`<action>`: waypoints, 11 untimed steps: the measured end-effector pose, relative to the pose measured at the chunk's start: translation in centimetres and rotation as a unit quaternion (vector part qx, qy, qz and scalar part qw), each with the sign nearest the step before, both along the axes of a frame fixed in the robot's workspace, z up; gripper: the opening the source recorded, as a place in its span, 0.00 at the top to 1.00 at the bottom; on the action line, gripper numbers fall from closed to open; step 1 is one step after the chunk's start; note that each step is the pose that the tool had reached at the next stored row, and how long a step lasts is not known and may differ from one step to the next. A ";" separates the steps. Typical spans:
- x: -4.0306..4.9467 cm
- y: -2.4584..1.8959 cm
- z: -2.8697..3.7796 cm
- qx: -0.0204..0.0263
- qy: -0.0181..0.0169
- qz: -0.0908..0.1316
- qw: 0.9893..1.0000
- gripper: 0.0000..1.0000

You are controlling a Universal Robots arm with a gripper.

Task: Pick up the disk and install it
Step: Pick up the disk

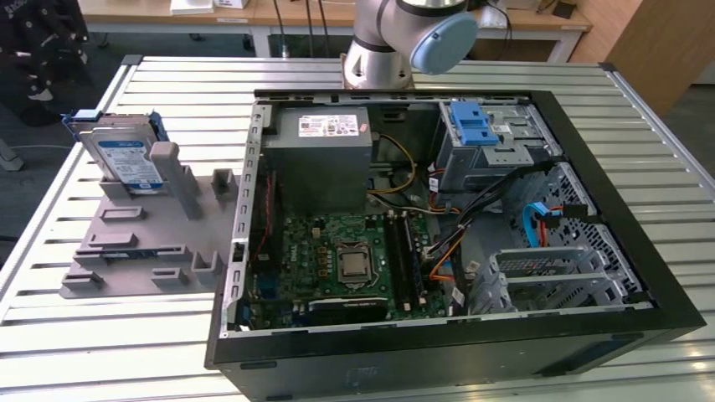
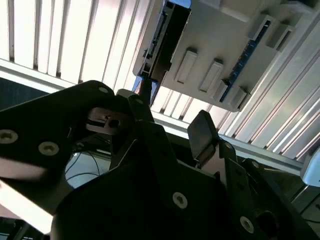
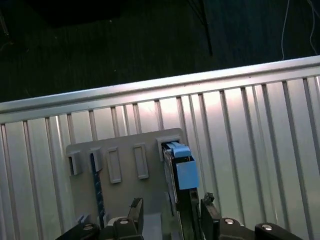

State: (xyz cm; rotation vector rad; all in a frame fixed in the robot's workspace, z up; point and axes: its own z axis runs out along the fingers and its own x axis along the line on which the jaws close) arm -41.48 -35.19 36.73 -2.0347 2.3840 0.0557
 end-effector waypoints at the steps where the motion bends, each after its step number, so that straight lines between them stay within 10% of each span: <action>1: 0.00 0.00 -0.08 0.000 0.000 0.010 1.000 0.47; 7: -0.37 0.11 -0.76 0.000 -0.003 0.040 0.999 0.41; 11: -0.66 0.93 -1.21 0.000 -0.006 0.040 0.999 0.41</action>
